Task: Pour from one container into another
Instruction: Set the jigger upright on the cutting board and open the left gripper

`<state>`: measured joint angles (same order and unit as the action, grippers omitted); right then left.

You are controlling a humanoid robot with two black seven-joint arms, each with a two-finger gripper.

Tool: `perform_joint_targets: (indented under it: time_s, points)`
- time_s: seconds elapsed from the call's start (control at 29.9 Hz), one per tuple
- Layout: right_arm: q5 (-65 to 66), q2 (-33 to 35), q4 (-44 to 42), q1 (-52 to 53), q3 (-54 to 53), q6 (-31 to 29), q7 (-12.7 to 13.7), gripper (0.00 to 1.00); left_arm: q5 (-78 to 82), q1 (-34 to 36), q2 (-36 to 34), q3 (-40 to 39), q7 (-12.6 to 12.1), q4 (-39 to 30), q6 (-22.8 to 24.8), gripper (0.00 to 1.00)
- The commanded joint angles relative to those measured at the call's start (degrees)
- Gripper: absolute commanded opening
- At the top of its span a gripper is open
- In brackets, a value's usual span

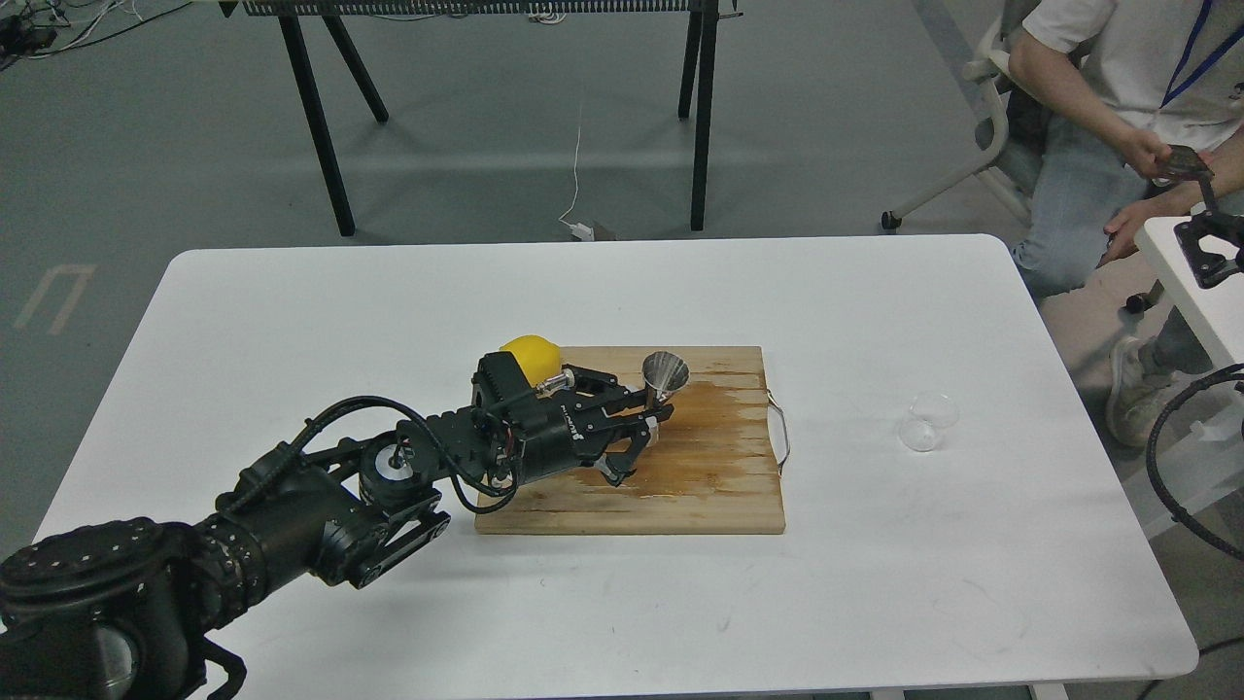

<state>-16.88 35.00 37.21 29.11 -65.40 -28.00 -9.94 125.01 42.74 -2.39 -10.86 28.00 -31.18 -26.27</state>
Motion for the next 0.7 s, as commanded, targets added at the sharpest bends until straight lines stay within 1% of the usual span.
perform_joint_targets:
  time_s: [0.0, 0.2, 0.27, 0.43, 0.53, 0.67]
  points:
    - [0.0, 0.0, 0.0, 0.0, -0.1, 0.0, 0.0, 1.0, 0.0, 0.0, 0.2, 0.0, 0.0, 1.4, 0.2, 0.1]
    - [0.0, 0.0, 0.0, -0.2, -0.1, 0.0, 0.0, 1.0, 0.0, 0.2, 2.0, 4.4, 0.0, 6.4, -0.4, 0.1]
    - [0.0, 0.0, -0.1, -0.2, -0.5, 0.0, 0.0, 1.0, 0.0, 0.1, 2.4, 4.5, 0.0, 7.2, -1.6, 0.1]
    - [0.0, 0.2, -0.2, -0.2, -0.7, 0.0, 0.0, 1.0, 0.0, 0.2, 2.4, 3.9, 0.0, 7.5, -1.7, 0.13]
    - [0.0, 0.7, -0.1, -0.3, -0.7, 0.0, 0.0, 1.0, 0.0, 0.2, 2.4, 3.9, 0.0, 7.5, -1.7, 0.16]
    - [0.0, 0.8, -0.2, -0.5, -0.8, 0.0, 0.0, 1.0, 0.0, 0.3, 2.4, 4.3, 0.0, 7.4, -1.7, 0.24]
